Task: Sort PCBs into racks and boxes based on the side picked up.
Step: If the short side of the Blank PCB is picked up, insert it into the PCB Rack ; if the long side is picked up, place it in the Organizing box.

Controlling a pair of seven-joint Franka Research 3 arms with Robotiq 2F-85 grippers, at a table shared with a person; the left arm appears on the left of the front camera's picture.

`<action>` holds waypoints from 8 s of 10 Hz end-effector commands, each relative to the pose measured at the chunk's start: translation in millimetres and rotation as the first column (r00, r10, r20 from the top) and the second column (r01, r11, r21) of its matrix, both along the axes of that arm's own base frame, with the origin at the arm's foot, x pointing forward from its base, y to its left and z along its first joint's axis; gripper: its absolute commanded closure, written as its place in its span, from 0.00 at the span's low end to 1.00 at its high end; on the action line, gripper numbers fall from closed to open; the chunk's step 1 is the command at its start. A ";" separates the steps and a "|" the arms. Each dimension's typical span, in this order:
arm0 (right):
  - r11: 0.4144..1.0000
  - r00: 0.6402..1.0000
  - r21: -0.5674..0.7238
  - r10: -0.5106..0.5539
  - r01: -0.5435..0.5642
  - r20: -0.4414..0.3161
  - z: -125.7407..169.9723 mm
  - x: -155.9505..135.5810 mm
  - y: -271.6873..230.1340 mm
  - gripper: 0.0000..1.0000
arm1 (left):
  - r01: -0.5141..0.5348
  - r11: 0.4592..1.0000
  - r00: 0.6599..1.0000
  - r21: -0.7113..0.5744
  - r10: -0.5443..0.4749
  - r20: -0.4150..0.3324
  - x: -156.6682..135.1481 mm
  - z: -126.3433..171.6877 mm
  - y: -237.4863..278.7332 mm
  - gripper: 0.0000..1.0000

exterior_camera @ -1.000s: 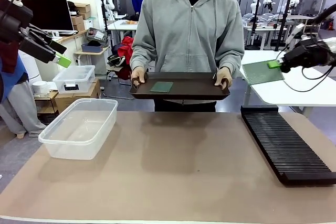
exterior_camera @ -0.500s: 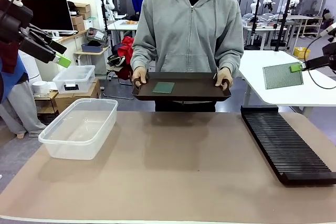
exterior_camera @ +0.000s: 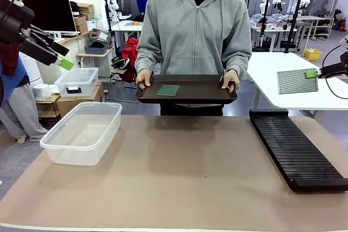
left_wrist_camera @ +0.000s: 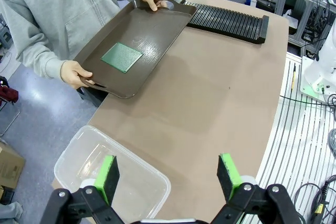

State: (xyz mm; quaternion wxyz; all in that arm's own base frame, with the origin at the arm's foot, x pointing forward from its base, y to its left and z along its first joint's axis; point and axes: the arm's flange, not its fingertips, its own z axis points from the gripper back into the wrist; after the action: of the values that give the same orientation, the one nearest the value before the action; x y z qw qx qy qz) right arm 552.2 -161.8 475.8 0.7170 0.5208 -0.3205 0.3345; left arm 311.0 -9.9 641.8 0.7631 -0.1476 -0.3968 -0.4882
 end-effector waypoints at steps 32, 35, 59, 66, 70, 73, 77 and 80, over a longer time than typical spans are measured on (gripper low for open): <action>0.825 0.718 -0.306 0.565 -0.475 0.407 -142.6 107.4 -4.5 0.98 | 0.000 1.000 1.000 -0.001 0.000 0.000 1.0 -0.7 -0.5 0.00; 0.833 0.720 -0.339 0.550 -0.437 0.424 -153.6 111.8 8.0 0.98 | 0.000 1.000 1.000 -0.001 0.000 0.000 1.0 -0.7 -0.5 0.00; 0.866 0.719 -0.305 0.499 -0.396 0.484 -184.5 114.6 -3.1 0.98 | 0.000 1.000 1.000 -0.001 0.000 0.000 1.0 -0.7 -0.5 0.00; 0.844 0.705 -0.340 0.534 -0.415 0.466 -198.7 113.6 -1.6 0.98 | 0.000 1.000 1.000 -0.001 0.000 0.000 1.0 -0.7 -0.5 0.00; 0.823 0.685 -0.357 0.567 -0.442 0.458 -199.2 112.4 -2.5 0.82 | 0.000 1.000 1.000 -0.001 0.000 0.000 1.0 -0.7 -0.5 0.00; 0.809 0.668 -0.366 0.587 -0.460 0.457 -198.0 111.3 -2.8 0.56 | 0.000 1.000 1.000 -0.001 0.000 0.000 1.0 -0.7 -0.5 0.00; 0.816 0.659 -0.376 0.577 -0.439 0.483 -192.8 111.6 -3.3 0.18 | 0.000 1.000 1.000 -0.001 0.000 0.000 1.0 -0.7 -0.5 0.00; 0.810 0.631 -0.380 0.586 -0.446 0.509 -177.1 107.5 -6.8 0.09 | 0.000 1.000 1.000 -0.001 0.000 0.000 1.0 -0.7 -0.5 0.00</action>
State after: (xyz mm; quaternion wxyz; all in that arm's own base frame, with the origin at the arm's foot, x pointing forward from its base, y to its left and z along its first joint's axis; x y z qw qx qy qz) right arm 664.9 -170.1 291.1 0.5164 0.3805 -0.3202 0.6972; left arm 310.9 -9.9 641.9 0.7631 -0.1476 -0.3968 -0.4883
